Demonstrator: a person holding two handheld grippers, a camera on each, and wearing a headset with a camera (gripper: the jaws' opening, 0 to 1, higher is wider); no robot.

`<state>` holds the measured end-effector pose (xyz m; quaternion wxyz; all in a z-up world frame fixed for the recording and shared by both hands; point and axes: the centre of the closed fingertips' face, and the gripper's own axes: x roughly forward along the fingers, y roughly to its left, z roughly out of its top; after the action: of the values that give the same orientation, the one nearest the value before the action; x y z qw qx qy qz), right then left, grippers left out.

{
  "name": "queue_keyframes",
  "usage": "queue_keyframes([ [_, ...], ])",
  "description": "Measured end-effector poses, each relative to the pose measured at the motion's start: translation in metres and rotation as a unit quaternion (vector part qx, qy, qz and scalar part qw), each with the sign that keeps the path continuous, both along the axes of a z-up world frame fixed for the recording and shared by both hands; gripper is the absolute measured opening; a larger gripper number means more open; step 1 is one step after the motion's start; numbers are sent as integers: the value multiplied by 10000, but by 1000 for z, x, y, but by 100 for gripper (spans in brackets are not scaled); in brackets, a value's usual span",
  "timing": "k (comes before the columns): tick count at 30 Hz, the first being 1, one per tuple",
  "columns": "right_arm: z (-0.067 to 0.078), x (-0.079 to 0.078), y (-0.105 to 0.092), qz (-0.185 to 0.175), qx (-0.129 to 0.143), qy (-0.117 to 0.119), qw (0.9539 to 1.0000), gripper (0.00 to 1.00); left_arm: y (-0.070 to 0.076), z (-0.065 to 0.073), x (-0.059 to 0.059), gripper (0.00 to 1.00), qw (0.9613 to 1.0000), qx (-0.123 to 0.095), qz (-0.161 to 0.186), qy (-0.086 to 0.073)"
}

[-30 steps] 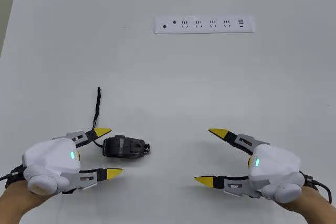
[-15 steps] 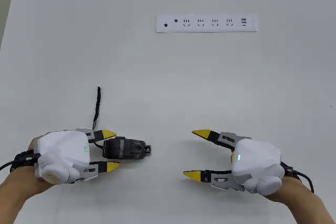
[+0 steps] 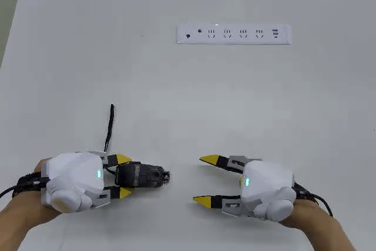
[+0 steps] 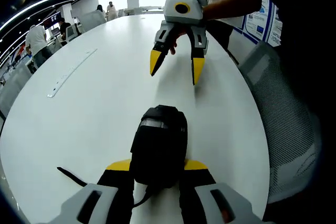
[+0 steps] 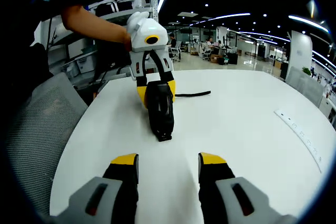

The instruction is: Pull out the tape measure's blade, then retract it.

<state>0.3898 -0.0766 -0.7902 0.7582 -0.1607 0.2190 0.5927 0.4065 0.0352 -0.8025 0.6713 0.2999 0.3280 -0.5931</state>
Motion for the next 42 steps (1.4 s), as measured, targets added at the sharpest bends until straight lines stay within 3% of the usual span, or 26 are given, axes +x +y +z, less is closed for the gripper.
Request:
queue_keyframes([
  [14, -10, 6, 28, 336, 28, -63, 9994, 30, 1, 0, 0, 29, 9998, 159, 29, 123],
  [28, -22, 10, 55, 584, 60, -8, 9983, 22, 2, 0, 2, 29, 9997, 84, 76, 207],
  [42, -33, 9, 64, 724, 21, 132, 9973, 15, 2, -1, 2, 29, 9996, 47, 91, 249],
])
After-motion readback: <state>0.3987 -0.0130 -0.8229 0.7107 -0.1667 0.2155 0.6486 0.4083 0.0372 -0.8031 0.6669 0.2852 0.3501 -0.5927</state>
